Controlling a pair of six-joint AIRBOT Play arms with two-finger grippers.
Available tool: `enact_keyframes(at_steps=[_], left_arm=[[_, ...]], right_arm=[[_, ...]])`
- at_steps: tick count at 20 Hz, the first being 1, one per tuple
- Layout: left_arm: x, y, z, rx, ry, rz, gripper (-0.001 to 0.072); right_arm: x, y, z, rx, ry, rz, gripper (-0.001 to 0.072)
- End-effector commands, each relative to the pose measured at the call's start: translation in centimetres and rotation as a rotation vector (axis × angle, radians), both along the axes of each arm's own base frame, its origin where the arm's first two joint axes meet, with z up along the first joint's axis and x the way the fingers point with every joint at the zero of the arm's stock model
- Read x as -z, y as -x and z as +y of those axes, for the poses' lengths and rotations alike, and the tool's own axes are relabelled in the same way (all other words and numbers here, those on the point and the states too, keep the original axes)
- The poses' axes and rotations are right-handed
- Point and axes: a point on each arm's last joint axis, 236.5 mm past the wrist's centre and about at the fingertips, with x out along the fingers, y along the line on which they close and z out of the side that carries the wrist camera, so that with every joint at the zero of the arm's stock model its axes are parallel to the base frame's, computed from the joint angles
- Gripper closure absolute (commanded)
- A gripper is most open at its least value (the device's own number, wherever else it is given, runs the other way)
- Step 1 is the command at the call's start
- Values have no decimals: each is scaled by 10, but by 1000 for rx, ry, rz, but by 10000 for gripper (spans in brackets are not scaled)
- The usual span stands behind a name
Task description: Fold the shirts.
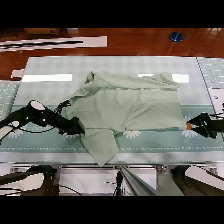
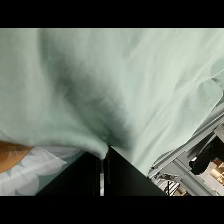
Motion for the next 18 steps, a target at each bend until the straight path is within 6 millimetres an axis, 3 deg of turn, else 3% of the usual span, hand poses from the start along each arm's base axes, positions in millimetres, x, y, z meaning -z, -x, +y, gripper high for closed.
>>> enact_keyframes(at_steps=[1,6,10,11,13,14,16,18], left_arm=[[9,-21,7,-45,-48,-74,681],[9,-22,6,-50,-44,-76,681],[9,-21,6,-49,-44,-75,681],[8,-21,6,-49,-43,-75,681],[8,-21,6,-49,-43,-74,681],[8,-21,6,-49,-43,-76,681],[2,-26,5,-45,-40,-100,682],[-22,-44,3,-35,-20,-174,682]], right_arm=[[8,-1,5,19,-8,-17,182],[17,-6,8,58,-15,-39,187],[32,-16,28,-4,-13,-13,197],[36,-19,35,-23,-9,-4,288],[39,-27,45,-64,7,-12,584],[35,-29,48,-71,-2,-20,695],[17,-38,50,-105,-19,-66,694],[-21,-57,47,-146,0,-169,694]])
